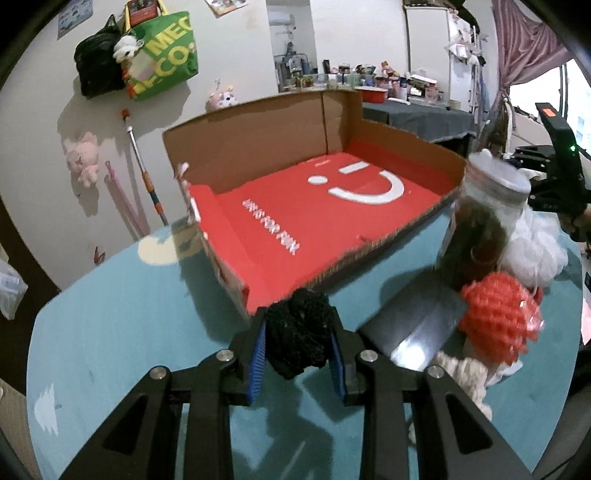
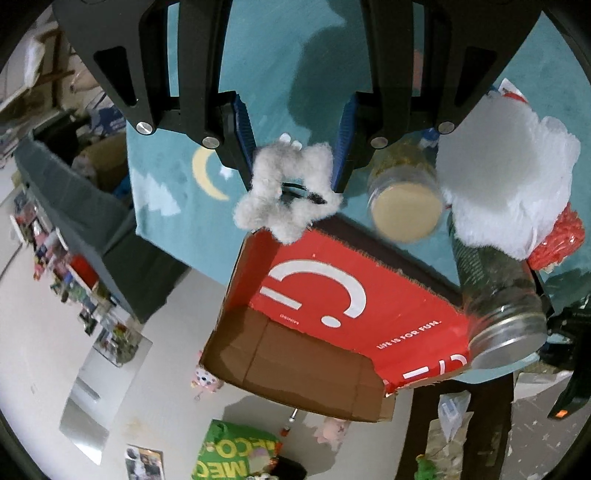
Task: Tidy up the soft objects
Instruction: 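Carry the black scrunchie with the left tool while the right tool carries the white scrunchie into the box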
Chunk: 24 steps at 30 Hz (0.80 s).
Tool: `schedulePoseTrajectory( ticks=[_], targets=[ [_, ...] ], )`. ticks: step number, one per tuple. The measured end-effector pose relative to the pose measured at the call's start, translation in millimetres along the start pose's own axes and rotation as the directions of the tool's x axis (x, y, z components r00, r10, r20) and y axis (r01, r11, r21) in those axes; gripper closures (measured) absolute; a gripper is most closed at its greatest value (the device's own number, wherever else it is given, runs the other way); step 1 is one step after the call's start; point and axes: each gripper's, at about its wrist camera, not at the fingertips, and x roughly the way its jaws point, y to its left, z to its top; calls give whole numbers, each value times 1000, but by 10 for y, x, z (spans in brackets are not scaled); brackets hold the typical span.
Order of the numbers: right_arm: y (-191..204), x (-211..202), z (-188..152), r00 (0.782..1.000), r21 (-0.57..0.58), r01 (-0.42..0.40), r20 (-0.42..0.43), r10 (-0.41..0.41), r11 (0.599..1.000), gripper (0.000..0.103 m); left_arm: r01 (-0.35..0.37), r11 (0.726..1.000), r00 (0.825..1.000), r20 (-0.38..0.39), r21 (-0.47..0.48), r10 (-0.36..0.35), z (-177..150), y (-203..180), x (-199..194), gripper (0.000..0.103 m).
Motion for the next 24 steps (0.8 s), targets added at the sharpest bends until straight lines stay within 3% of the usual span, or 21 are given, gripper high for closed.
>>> schedulePoseTrajectory(
  ticks=[7, 12, 17, 24],
  targets=[
    [-83, 15, 318, 998, -12, -61, 33, 61, 998, 66, 47, 999, 999, 4, -26, -47, 369, 24, 119, 72],
    [-170, 202, 639, 988, 64, -151, 24, 150, 986, 66, 44, 995, 998, -51, -87, -49, 620, 52, 375, 72],
    [-185, 580, 924, 980, 152, -177, -69, 189, 973, 66, 6, 993, 989, -144, -121, -23, 757, 42, 693, 72],
    [-195, 1095, 983, 941, 245, -162, -253, 224, 956, 65, -46, 989, 964, -267, -140, 7, 748, 106, 1019, 71]
  ],
)
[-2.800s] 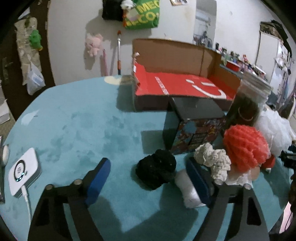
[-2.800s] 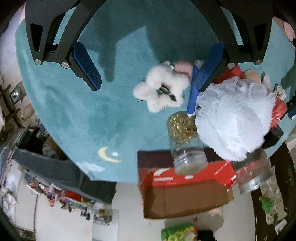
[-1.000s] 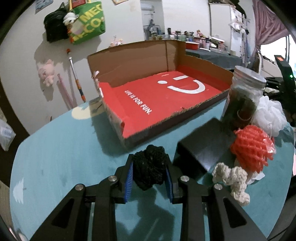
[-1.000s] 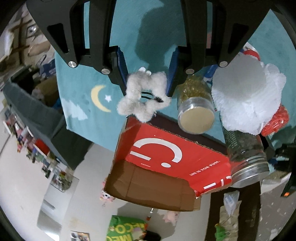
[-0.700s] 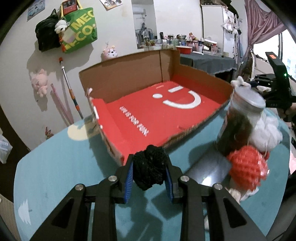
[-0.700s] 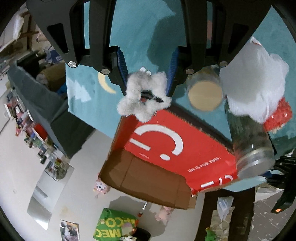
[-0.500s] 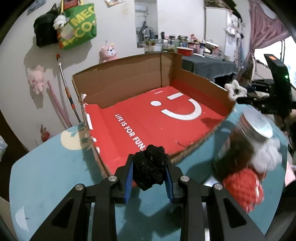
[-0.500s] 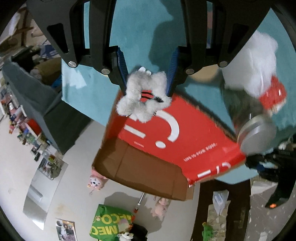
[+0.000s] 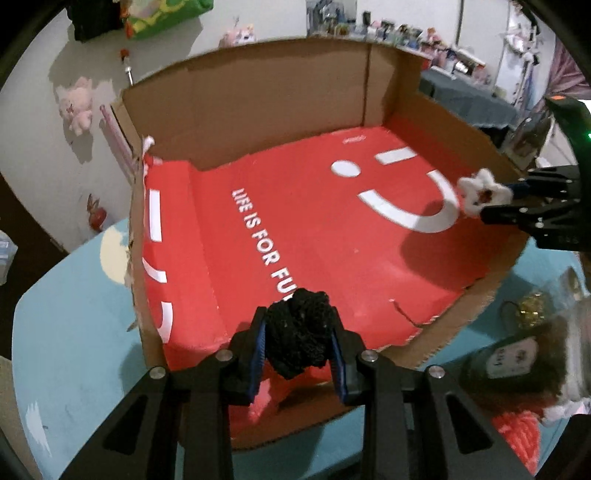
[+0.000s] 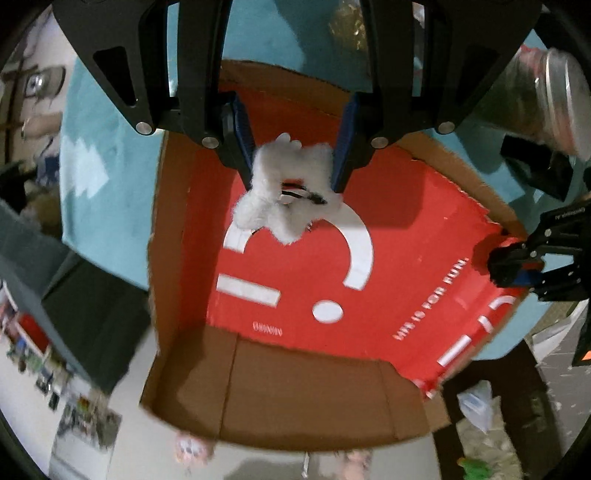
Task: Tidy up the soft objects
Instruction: 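Carry the black scrunchie with the left tool while the right tool carries the white scrunchie into the box, then open the left tool to drop the black scrunchie while the right tool releases the white scrunchie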
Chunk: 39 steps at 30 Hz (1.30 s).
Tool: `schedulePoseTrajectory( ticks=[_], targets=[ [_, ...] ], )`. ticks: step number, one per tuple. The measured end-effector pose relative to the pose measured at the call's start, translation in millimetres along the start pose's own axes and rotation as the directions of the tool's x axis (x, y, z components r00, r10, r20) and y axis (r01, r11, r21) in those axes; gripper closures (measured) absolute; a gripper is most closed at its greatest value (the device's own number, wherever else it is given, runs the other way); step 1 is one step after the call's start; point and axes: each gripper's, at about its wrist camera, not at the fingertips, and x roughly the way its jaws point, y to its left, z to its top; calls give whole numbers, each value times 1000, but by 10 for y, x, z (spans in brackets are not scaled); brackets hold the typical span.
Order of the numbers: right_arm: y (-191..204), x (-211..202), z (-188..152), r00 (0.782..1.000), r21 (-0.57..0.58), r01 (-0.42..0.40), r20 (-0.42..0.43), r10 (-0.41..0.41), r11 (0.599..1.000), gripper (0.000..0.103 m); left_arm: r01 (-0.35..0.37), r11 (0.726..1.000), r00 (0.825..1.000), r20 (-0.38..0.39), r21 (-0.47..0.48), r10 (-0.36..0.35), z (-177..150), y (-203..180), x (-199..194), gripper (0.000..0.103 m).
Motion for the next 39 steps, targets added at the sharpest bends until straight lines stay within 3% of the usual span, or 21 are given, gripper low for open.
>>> schedulePoseTrajectory(
  ticks=[9, 22, 33, 39],
  targets=[
    [12, 134, 39, 996, -6, 32, -82, -32, 999, 64, -27, 1000, 998, -50, 16, 27, -40, -36, 149, 69],
    [242, 291, -37, 979, -151, 92, -165, -117, 984, 64, -55, 998, 996, -75, 41, 58, -60, -103, 201, 69],
    [206, 390, -7, 976, -133, 99, -179, -123, 986, 64, -46, 998, 995, -84, 37, 49, -61, -106, 226, 68],
    [215, 405, -6, 973, -135, 103, -190, -127, 985, 63, -45, 997, 996, -71, 61, 49, -75, -186, 233, 53]
  ],
)
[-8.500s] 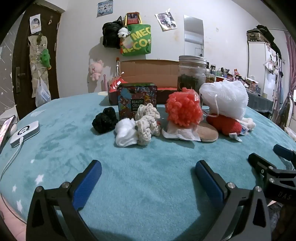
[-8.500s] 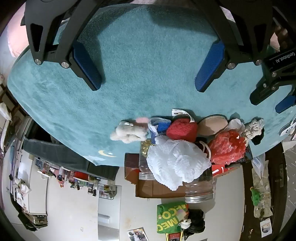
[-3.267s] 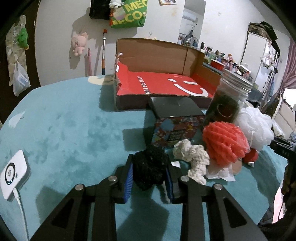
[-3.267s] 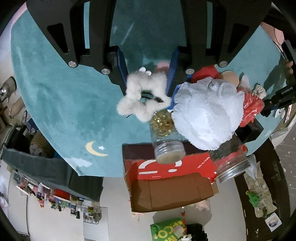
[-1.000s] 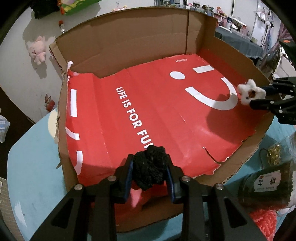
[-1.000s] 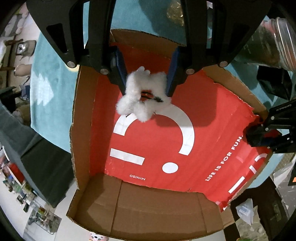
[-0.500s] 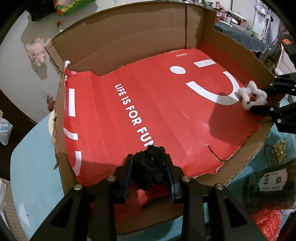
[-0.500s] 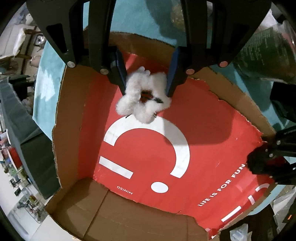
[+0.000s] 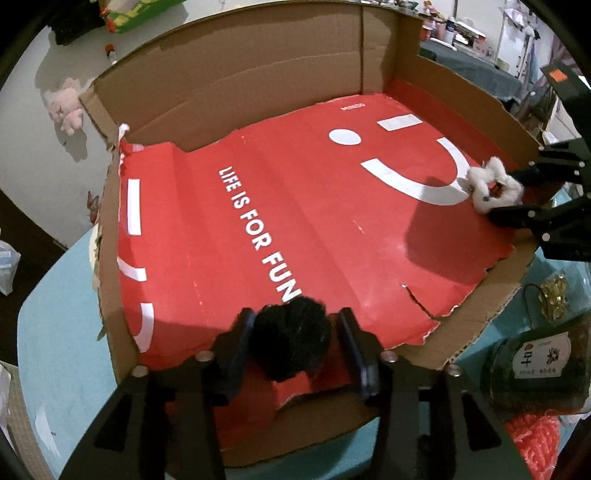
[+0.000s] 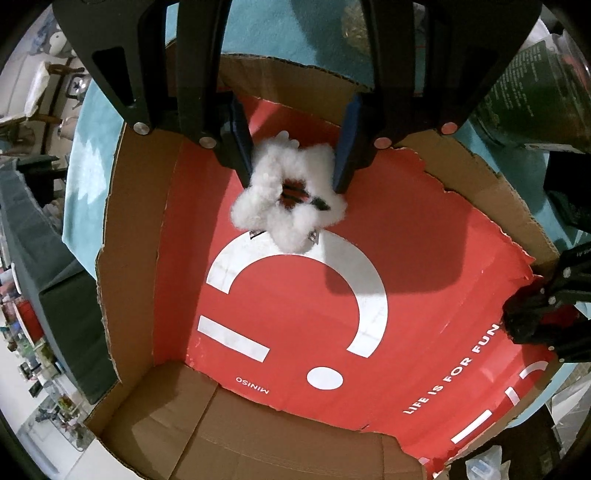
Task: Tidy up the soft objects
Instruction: 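Open the left tool to drop the black scrunchie while the right tool releases the white scrunchie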
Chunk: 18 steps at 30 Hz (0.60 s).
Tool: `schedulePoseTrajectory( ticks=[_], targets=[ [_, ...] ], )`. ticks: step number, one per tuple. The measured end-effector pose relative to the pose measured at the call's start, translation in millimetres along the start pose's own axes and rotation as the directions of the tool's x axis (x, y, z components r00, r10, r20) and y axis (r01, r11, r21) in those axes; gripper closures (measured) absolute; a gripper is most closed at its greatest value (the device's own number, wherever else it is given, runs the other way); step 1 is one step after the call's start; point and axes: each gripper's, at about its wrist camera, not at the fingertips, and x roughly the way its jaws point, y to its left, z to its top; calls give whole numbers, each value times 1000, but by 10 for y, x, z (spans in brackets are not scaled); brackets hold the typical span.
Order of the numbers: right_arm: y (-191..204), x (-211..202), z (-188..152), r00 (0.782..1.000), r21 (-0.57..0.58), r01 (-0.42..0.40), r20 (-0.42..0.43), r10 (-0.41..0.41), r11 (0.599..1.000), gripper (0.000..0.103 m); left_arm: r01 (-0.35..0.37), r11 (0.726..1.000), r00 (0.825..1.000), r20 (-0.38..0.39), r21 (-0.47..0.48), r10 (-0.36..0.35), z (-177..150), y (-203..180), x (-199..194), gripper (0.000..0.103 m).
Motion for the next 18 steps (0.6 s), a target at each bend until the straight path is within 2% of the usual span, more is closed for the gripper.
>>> schedulePoseTrajectory(
  ticks=[6, 9, 10, 12, 18],
  targets=[
    [-6, -16, 10, 1000, 15, -18, 10, 18, 1000, 54, 22, 999, 999, 24, -27, -21, 23, 9, -75, 43],
    [16, -90, -1, 999, 17, -45, 25, 44, 999, 44, 15, 1000, 998, 62, -26, -13, 29, -5, -203, 34],
    [34, -130, -9, 999, 14, -37, 34, 37, 999, 38, 17, 999, 997, 76, -28, -15, 31, -10, -259, 33],
    [67, -214, -25, 998, 9, -4, 57, 4, 1000, 32, 23, 999, 994, 107, -35, -19, 32, -21, -388, 32],
    [-7, -590, -122, 990, 67, -13, 140, 4, 998, 32, 29, 998, 971, 238, -53, -16, -76, -107, -913, 19]
  ],
)
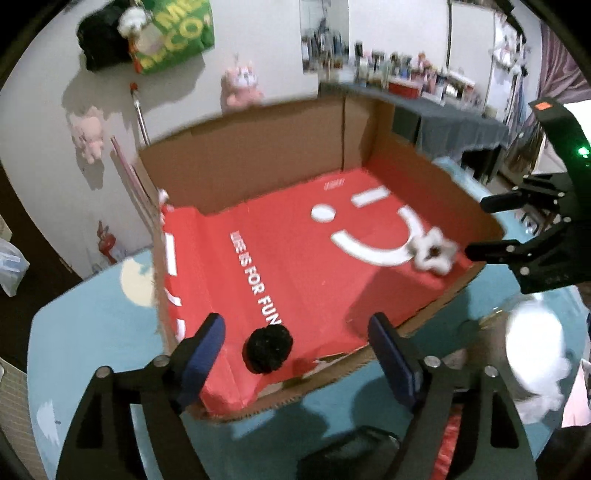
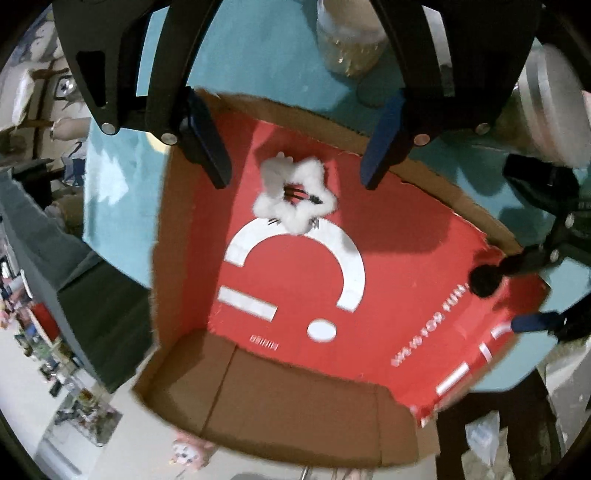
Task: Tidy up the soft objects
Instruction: 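Open the left tool to drop the black scrunchie while the right tool releases the white scrunchie, then withdraw both open tools from the box back over the table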
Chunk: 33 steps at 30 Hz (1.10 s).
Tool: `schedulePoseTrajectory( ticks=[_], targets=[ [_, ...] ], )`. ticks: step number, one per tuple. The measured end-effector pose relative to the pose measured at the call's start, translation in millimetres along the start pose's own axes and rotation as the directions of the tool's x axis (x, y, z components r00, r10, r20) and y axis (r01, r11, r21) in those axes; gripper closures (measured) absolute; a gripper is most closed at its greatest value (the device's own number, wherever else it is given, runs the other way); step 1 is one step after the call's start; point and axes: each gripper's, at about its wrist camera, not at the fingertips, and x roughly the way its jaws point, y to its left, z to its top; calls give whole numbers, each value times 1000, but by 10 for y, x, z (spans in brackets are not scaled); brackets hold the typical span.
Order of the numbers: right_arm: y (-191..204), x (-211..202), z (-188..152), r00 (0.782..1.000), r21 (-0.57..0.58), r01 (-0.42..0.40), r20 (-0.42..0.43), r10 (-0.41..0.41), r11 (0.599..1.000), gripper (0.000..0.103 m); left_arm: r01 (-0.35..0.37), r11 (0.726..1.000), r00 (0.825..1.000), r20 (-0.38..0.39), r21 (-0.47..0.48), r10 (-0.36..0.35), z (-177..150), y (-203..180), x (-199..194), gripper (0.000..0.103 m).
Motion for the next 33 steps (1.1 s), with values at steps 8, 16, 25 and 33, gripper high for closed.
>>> schedulePoseTrajectory(
  ticks=[8, 16, 25, 33],
  targets=[
    [-35, -831, -162, 981, 74, -11, 193, -4, 997, 20, -21, 999, 971, 237, -42, 30, -136, -225, -854, 2],
    [320, -1523, -586, 928, 63, -34, 373, 8, 997, 12, -23, 992, 916, 395, -125, 71, -465, -483, -1541, 0],
    [719, -1967, -1337, 838, 124, -14, 543, -56, 992, 11, -14, 985, 859, 503, -170, 99, -1074, -822, -1961, 0],
    [933, -2068, -1994, 775, 199, -7, 620, -120, 980, 7, -17, 986, 843, 529, -164, 102, -1507, -1087, -1966, 0]
  ],
)
